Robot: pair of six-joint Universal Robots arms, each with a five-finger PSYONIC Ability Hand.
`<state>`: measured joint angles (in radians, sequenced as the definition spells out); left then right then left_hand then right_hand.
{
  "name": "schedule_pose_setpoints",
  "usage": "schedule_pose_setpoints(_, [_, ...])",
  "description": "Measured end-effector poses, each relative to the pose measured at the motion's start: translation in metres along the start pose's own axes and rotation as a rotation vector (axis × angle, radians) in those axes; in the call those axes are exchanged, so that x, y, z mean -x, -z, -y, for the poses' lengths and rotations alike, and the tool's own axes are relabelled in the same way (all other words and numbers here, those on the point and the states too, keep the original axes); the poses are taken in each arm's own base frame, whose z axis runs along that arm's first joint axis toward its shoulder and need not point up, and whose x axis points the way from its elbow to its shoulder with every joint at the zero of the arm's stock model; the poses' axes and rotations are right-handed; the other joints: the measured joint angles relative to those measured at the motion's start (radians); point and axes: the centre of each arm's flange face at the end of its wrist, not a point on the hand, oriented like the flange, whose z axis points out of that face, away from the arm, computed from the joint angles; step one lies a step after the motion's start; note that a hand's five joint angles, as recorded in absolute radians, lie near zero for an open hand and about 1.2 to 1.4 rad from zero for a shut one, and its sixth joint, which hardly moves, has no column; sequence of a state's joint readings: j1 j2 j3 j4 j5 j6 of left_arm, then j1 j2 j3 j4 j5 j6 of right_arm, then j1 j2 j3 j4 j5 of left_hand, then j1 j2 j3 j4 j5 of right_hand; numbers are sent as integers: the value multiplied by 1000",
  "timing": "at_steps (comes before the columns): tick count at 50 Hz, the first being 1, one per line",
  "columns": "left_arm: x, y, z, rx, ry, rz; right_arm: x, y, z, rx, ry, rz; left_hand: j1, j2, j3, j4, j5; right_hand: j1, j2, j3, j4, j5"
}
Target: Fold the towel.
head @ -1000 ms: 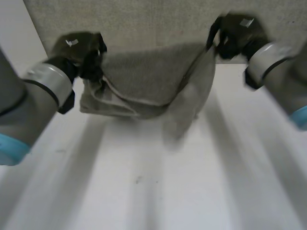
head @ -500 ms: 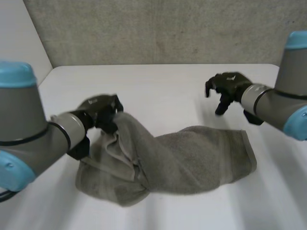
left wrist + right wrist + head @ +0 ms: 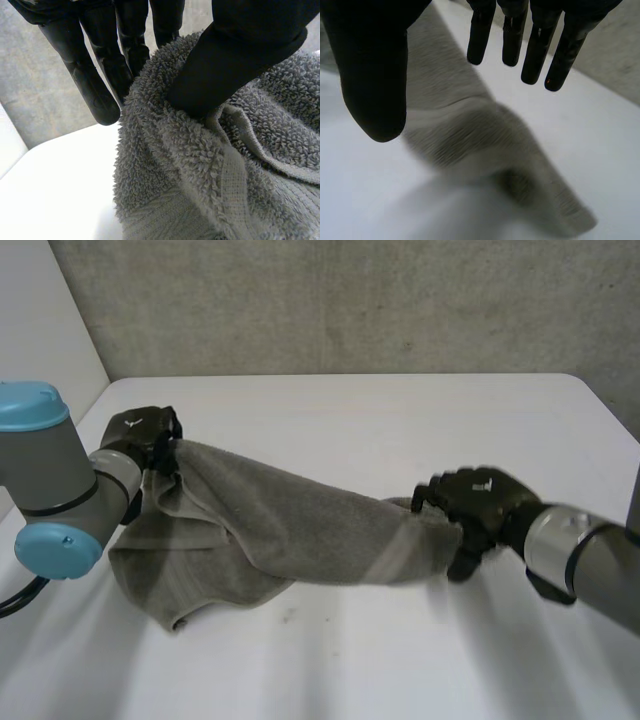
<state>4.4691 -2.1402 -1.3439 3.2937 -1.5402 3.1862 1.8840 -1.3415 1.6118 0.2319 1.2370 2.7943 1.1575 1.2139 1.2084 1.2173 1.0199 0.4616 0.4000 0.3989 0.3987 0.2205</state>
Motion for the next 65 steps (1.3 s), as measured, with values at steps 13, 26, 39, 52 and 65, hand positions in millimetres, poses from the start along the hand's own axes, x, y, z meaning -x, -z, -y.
schedule_pose_setpoints(13, [-1,12,-14,60,-1,-1,24,9,-35,43,21,91,-322,-364,-358,-368,-336,106,103,103,103,104])
schedule_pose_setpoints(26, [-2,44,-1,48,-1,-12,56,-34,-47,-89,31,146,-926,-987,-977,-989,-963,-4,-3,-2,-3,3])
schedule_pose_setpoints(39, [-5,82,4,42,0,-39,71,-68,-62,-117,72,66,-931,-990,-981,-991,-966,94,84,85,85,84])
schedule_pose_setpoints(52, [-9,89,-2,59,3,-73,67,-86,-62,-151,84,36,-931,-990,-981,-991,-966,328,290,288,289,283])
schedule_pose_setpoints(65, [-9,89,-2,58,2,-73,54,-86,-52,-172,102,-46,-931,-990,-981,-991,-966,891,783,786,787,779])
